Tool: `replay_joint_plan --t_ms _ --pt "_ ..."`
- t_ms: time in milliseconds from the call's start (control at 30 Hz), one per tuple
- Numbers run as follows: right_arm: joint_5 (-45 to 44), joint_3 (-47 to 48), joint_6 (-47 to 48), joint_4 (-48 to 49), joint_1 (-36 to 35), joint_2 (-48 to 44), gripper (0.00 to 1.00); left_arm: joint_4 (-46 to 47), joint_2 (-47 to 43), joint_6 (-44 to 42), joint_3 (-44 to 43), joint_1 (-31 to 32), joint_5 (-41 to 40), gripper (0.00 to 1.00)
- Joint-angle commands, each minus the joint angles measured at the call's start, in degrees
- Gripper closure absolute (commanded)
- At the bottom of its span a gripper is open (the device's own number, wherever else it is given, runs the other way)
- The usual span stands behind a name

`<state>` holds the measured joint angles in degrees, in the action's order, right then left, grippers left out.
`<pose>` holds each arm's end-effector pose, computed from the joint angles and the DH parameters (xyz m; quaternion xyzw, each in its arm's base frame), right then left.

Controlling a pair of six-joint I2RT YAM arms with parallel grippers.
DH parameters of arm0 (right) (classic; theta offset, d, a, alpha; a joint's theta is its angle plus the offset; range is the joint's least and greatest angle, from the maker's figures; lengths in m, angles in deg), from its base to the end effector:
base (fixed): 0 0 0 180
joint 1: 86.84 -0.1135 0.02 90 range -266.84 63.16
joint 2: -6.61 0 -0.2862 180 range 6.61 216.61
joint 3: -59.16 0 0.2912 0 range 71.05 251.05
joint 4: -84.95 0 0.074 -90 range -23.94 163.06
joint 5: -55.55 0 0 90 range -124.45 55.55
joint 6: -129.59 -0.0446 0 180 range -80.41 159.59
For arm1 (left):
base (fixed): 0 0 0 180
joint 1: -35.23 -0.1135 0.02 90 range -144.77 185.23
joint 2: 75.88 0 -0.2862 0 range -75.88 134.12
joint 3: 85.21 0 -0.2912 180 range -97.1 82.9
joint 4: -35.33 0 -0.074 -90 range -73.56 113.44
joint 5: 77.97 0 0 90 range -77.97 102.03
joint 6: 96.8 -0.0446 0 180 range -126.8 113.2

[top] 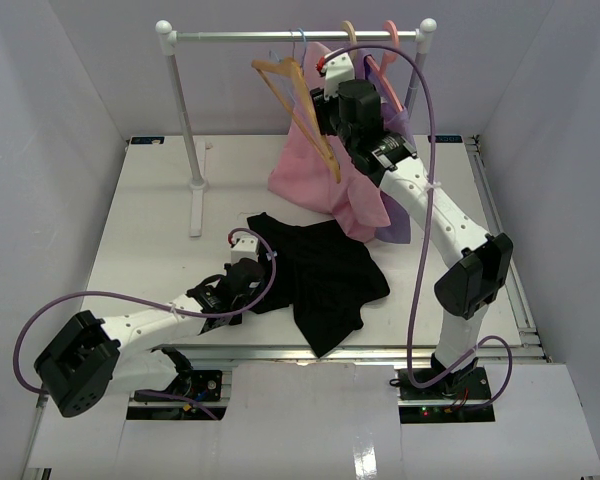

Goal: Place the t-shirt on the hanger

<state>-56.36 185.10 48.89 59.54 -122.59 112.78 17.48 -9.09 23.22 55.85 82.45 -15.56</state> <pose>0.4062 0.2719 0.4755 -0.1608 0.7209 0.0137 0.6740 0.1809 -0.1650 0.1592 0.0456 0.9028 -0.0560 0.4239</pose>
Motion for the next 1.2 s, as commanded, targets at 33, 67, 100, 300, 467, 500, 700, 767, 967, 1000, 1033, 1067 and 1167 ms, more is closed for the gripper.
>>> replay_joint_plan --t_ms 33,67,100,300,467,500,700,767,967,1000,1033,1067,1167 --pt "0.6 -0.1 0.9 3.3 -0.2 -4.2 0.48 0.2 0.4 -0.1 -1.9 0.2 0.0 1.0" --pt "0.9 -0.1 0.9 3.3 -0.2 -4.3 0.48 0.2 0.4 -0.1 -2.0 0.2 0.0 1.0" --pt "0.9 -0.1 0.9 3.4 -0.3 -4.5 0.48 0.2 0.5 -0.1 -2.0 0.2 0.1 1.0" --pt "1.2 -0.2 1.0 3.9 -0.6 -5.2 0.48 0.2 0.8 -0.1 -2.0 0.2 0.1 1.0" --pt "3.0 -0.9 0.5 4.8 -1.0 -5.7 0.48 0.2 0.8 -0.1 -2.0 0.2 0.1 1.0" --pt "3.6 -0.9 0.4 5.0 -1.0 -5.7 0.48 0.2 0.8 -0.1 -2.0 0.2 0.1 1.0" --pt "4.3 -0.9 -0.3 5.1 -1.1 -4.9 0.49 0.2 0.6 -0.1 -2.0 0.2 0.0 1.0" --pt "4.6 -1.0 -0.7 5.4 -1.1 -4.7 0.49 0.2 0.6 -0.1 -1.9 0.2 0.1 1.0" --pt "5.2 -1.4 -1.1 5.8 -1.1 -3.9 0.49 0.1 0.6 -0.1 -1.9 0.2 0.0 1.0" --pt "5.2 -1.4 -1.1 5.8 -1.1 -3.6 0.5 0.2 0.5 -0.1 -1.9 0.2 0.0 1.0" --pt "5.2 -1.4 -1.1 5.8 -1.1 -3.4 0.5 0.1 0.5 -0.2 -2.0 0.2 0.0 1.0" --pt "5.2 -1.4 -1.1 5.8 -1.1 -3.2 0.51 0.1 0.4 -0.2 -2.0 0.2 0.0 1.0" --pt "5.2 -1.5 -1.1 5.9 -1.1 -2.6 0.53 0.2 0.5 -0.1 -2.0 0.2 0.1 1.0"
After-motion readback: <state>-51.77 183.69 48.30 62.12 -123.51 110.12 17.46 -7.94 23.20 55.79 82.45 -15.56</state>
